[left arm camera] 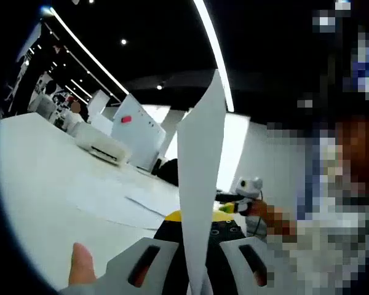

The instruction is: Organize the stack of printing papers by aligning and flattening the scattered papers on the table

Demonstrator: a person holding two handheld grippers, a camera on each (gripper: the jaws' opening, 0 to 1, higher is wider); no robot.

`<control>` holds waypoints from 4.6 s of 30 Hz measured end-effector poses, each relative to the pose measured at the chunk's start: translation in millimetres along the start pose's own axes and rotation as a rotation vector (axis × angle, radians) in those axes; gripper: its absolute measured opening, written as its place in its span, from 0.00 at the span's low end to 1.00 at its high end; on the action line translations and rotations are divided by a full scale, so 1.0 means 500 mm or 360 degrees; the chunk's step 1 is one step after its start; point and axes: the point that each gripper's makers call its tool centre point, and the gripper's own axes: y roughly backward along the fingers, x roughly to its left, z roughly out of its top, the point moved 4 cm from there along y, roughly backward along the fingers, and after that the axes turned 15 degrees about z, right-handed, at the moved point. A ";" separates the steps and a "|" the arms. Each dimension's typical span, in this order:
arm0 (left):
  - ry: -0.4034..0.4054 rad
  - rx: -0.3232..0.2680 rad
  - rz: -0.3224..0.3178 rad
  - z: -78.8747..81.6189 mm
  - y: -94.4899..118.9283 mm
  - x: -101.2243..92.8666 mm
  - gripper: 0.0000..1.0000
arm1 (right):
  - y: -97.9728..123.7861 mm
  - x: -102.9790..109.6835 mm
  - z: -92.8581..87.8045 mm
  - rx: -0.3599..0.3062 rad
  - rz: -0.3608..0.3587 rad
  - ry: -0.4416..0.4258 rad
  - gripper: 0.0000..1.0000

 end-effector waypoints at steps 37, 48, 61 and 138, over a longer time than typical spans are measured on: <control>0.0003 -0.0037 -0.0065 0.006 0.005 -0.008 0.06 | 0.008 0.018 -0.150 0.0069 0.0005 -0.0230 0.81; 0.0011 -0.0044 -0.0070 0.008 0.009 -0.004 0.06 | 0.005 0.012 -0.148 0.0048 -0.0017 -0.0235 0.72; -0.0003 -0.0016 -0.0072 0.001 0.006 -0.009 0.06 | 0.001 0.019 -0.145 0.0006 0.0006 -0.0217 0.59; 0.0009 -0.0049 -0.0061 0.006 0.006 -0.003 0.06 | 0.069 0.012 -0.130 0.0383 -0.0174 0.0649 0.25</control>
